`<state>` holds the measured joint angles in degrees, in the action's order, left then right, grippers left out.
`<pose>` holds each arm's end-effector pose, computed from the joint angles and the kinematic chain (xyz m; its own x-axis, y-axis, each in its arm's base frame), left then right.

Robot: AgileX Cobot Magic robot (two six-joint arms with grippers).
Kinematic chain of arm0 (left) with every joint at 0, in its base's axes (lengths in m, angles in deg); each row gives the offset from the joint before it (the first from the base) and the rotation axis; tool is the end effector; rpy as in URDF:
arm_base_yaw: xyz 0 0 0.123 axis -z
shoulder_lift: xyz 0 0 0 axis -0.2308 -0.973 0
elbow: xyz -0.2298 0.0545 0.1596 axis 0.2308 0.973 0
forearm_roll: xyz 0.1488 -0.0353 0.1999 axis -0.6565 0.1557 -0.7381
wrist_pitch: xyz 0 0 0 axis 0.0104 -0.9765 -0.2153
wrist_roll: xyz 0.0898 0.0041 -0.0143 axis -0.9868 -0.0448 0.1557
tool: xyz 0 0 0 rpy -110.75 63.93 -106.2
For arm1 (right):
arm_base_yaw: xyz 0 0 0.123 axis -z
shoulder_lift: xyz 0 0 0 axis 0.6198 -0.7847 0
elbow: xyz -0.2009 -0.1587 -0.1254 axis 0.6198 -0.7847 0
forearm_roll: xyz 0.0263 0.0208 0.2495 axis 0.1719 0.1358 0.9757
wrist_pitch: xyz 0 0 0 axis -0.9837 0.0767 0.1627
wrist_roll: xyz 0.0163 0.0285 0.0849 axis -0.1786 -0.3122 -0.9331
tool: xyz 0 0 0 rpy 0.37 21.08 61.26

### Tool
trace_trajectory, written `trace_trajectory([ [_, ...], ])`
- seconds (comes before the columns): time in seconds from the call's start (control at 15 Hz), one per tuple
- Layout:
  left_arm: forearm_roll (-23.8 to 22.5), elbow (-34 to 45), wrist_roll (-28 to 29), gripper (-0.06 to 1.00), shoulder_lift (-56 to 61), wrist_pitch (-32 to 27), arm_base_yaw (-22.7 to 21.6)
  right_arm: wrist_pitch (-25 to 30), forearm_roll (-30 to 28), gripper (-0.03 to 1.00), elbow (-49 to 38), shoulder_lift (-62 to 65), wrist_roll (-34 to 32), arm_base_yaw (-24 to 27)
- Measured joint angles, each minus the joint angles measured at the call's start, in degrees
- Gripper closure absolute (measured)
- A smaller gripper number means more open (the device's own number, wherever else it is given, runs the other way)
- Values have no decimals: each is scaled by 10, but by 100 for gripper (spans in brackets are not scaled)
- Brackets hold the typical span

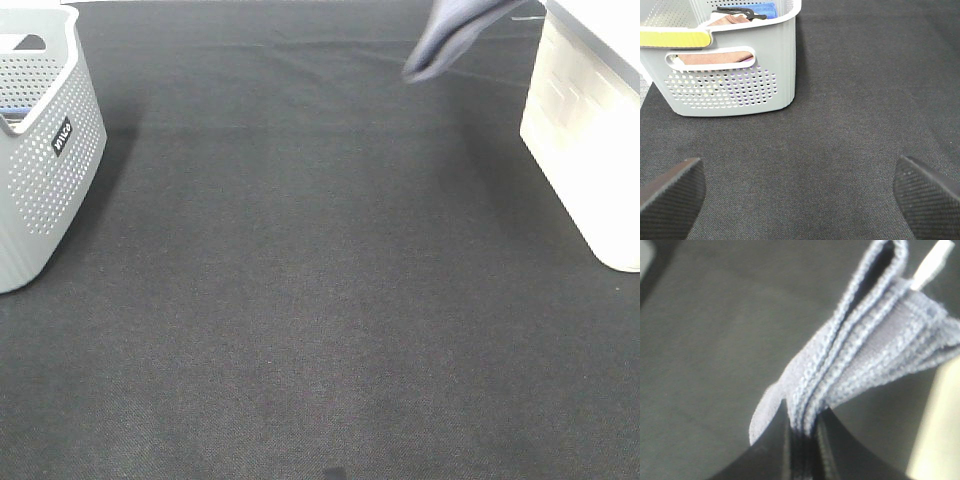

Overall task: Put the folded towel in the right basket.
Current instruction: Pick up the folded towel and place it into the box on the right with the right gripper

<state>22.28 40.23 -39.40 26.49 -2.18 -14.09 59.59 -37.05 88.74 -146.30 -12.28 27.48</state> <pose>-0.0052 -0.0052 0.2776 -0.4470 0.0014 -0.8945 0.0402 0.9990 -0.0185 0.4189 0.0965 0.4063 -0.6891 -0.3036 -0.6580 -0.4216 0.9065 0.0233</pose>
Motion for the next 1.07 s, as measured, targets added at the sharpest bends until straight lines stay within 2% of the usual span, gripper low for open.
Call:
trace_trajectory([
  [0.13, 0, 0, 0, -2, 0, 0, 0, 0, 7, 90, 0, 14, -9, 46],
  [0.4, 0, 0, 0, -2, 0, 0, 0, 0, 28, 90, 0, 17, -22, 180],
  [0.6, 0, 0, 0, -2, 0, 0, 0, 0, 28, 90, 0, 18, -32, 257],
  [1.07, 0, 0, 0, -2, 0, 0, 0, 1, 10, 90, -7, -63, -45, 271],
])
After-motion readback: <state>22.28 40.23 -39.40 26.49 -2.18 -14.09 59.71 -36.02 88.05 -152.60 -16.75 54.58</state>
